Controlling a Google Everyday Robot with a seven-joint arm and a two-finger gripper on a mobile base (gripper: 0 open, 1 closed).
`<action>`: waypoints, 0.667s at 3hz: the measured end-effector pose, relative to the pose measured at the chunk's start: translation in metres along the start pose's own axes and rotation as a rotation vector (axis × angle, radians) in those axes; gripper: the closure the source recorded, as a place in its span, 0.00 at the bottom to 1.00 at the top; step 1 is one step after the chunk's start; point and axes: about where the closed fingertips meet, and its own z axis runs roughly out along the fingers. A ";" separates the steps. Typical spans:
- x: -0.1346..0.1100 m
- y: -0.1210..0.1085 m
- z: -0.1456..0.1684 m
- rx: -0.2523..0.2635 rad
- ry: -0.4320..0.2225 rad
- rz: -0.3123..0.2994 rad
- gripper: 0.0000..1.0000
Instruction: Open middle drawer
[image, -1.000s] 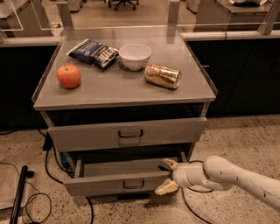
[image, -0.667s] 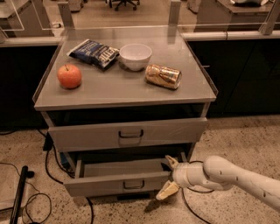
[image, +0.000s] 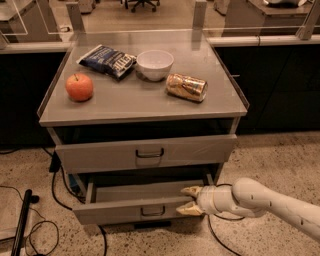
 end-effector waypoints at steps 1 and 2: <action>0.009 0.010 -0.006 0.004 0.002 0.017 0.72; 0.022 0.036 -0.017 0.014 -0.003 0.055 0.95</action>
Offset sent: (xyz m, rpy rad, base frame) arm -0.1217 -0.0385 -0.0274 0.0460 0.1042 -0.1141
